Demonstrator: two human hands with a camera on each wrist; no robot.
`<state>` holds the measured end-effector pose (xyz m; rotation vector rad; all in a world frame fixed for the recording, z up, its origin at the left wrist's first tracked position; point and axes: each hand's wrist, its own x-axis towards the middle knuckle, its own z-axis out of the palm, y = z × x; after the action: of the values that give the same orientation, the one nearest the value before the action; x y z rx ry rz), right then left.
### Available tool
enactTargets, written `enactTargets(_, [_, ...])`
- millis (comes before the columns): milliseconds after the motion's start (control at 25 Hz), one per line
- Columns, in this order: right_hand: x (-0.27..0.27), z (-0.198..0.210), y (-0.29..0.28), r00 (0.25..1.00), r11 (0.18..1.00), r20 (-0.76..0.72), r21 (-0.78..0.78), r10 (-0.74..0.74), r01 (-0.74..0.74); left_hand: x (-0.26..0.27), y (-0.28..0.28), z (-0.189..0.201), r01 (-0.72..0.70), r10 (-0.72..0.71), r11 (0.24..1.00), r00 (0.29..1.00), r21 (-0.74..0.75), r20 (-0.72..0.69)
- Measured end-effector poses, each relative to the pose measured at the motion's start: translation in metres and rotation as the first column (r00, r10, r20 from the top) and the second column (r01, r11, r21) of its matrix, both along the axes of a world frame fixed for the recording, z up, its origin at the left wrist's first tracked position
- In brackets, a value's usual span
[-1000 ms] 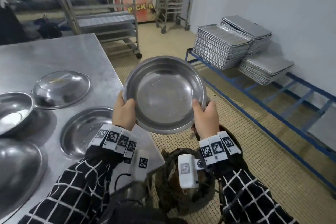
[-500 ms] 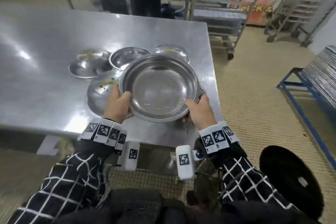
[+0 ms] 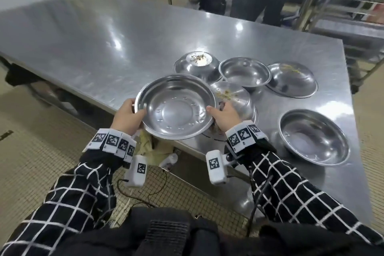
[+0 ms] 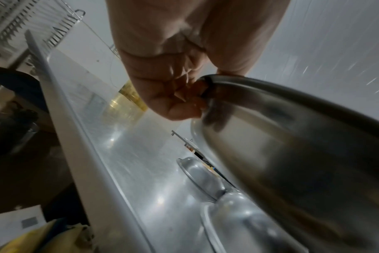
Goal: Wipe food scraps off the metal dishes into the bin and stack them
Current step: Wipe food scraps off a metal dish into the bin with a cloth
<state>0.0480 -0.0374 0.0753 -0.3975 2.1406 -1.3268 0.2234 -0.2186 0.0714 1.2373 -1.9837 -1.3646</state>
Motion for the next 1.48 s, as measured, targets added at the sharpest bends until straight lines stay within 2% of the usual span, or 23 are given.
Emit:
enactTargets(160, [0.012,-0.012,-0.068,0.999,0.999,-0.021,0.029,0.034,-0.034,0.015,-0.066,-0.019,-0.006,0.006,1.0,0.999,0.016,0.045])
enactTargets(320, [0.012,-0.029,-0.12,0.999,0.998,-0.025,0.063,0.024,-0.023,0.013,-0.118,-0.038,0.007,-0.014,0.995,0.998,0.097,0.069])
enactTargets(560, [0.0,-0.044,-0.161,0.991,0.97,-0.113,0.24,0.067,-0.038,-0.001,-0.158,-0.058,0.153,-0.171,0.98,0.973,0.126,0.155])
enactTargets(760, [-0.009,-0.054,-0.176,0.987,0.954,-0.137,0.296,0.084,-0.04,-0.007,-0.175,-0.072,0.204,-0.219,0.973,0.961,0.107,0.166])
enactTargets(920, [-0.016,-0.055,-0.187,0.98,0.932,-0.181,0.363,0.088,-0.017,-0.013,-0.185,-0.07,0.269,-0.274,0.962,0.931,0.054,0.24])
enactTargets(1120, [-0.027,-0.037,-0.195,0.925,0.809,-0.315,0.588,0.211,0.016,-0.023,-0.2,-0.062,0.338,-0.238,0.929,0.858,-0.15,0.456])
enactTargets(1280, [-0.058,-0.004,-0.193,0.873,0.865,-0.43,0.501,0.229,0.019,-0.059,-0.205,-0.034,0.446,-0.292,0.858,0.832,-0.256,0.472])
enactTargets(1480, [-0.136,0.03,-0.188,0.829,0.856,-0.468,0.517,0.307,-0.025,-0.141,-0.205,-0.003,0.539,-0.418,0.819,0.794,-0.195,0.441])
